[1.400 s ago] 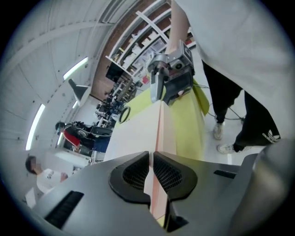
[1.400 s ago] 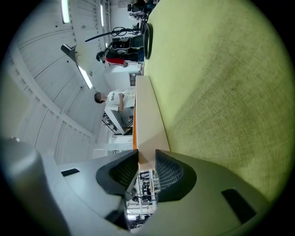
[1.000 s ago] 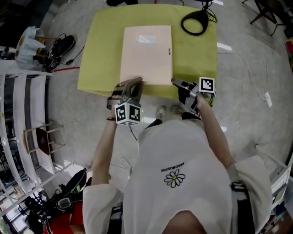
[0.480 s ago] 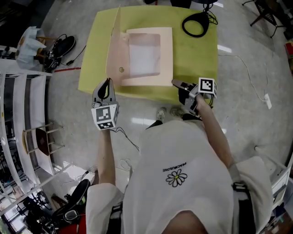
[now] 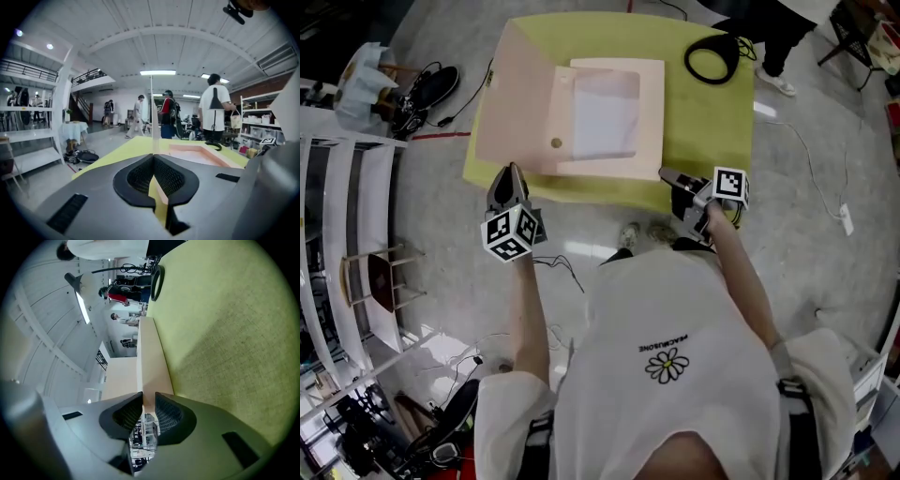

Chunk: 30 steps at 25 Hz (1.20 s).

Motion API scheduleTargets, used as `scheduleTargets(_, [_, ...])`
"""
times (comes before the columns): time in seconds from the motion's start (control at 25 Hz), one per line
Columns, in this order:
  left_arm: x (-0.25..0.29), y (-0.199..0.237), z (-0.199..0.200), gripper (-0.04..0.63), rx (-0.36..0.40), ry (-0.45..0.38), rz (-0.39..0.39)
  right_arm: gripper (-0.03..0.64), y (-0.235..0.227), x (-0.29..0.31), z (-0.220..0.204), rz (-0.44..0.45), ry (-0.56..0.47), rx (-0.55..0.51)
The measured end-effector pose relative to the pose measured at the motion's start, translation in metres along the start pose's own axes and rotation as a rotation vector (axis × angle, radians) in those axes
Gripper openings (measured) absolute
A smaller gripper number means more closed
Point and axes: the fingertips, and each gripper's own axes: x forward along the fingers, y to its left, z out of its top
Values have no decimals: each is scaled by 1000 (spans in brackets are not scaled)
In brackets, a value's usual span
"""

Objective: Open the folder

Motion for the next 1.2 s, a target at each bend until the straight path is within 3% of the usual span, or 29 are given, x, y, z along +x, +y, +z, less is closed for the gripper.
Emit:
scheduleTargets(0.4, [10, 45, -33, 14, -192, 67, 126, 75, 4, 0, 2, -27, -15, -37])
scheduleTargets(0.72, [18, 66, -55, 18, -219, 144, 226, 74, 7, -1, 3, -33, -25, -51])
scheduleTargets(1.0, [27, 82, -72, 59, -179, 235, 301, 75, 8, -3, 3, -49, -33, -53])
scheduleTargets(1.2, [32, 86, -81, 82, -61, 278, 337, 75, 6, -3, 4, -49, -39, -56])
